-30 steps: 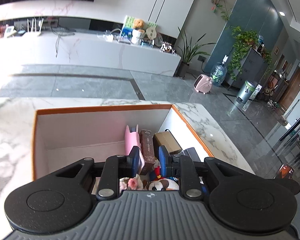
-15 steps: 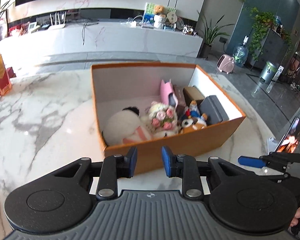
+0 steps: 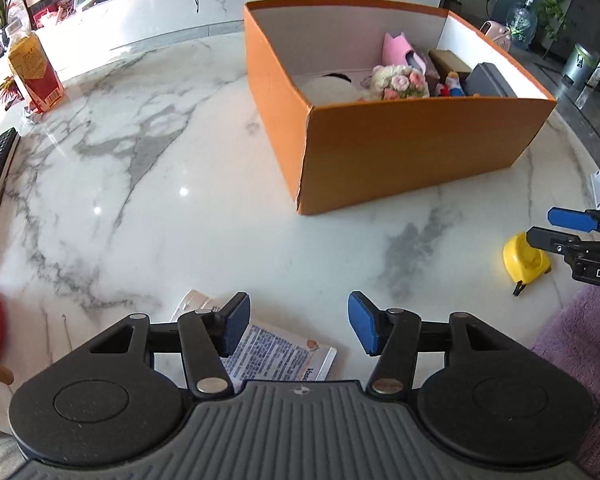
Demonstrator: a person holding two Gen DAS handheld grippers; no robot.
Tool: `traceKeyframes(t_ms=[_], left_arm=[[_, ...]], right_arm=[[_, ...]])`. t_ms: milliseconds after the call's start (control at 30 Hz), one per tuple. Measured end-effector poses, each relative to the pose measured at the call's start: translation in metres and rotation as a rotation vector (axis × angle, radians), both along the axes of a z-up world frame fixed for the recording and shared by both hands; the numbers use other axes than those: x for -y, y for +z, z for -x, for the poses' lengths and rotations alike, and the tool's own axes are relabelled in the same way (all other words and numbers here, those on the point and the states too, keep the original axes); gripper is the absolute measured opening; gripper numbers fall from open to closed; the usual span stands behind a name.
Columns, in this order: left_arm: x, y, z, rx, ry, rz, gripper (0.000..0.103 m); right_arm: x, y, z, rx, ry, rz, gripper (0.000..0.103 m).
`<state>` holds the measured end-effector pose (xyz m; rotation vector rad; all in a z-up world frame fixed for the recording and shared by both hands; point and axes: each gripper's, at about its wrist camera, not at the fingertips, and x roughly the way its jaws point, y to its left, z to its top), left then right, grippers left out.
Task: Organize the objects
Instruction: 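Grasp the white lotion tube with the left gripper while the right grasps the yellow tape measure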
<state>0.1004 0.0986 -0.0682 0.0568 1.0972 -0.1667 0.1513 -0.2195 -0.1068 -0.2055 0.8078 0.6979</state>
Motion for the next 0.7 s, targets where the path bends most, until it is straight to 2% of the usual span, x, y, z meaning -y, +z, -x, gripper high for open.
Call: traceKeyframes(t_ms=[133,367,433,533,600,700], left_arm=[[-0.003,-0.007,-0.001,-0.052,0.001,-0.009,0.074],[0.003,-0.018,-0.004,-0.15,-0.033,-0.074,0.076],[-0.005,-0.019,-0.008,-0.164,0.07,-0.07,0.076],[-0.034,-0.019,-0.013,-0.202,0.284,0.041,0.076],[-0.042,-0.02,-0.016,-0.211,0.339,0.056,0.076],[-0.033,-0.025,-0.022,-0.237,0.341,-0.021,0.076]], right_arm=[[-0.002,-0.004,0.002,0.003,0.0,0.012,0.059],[0.0,-0.005,0.002,0.004,-0.007,0.014,0.06],[0.0,-0.005,0.001,0.004,-0.007,0.014,0.06],[0.0,-0.004,0.001,0.008,-0.008,0.015,0.06],[-0.001,-0.005,0.001,0.009,-0.007,0.018,0.06],[-0.003,-0.006,0.0,0.007,-0.013,0.034,0.061]])
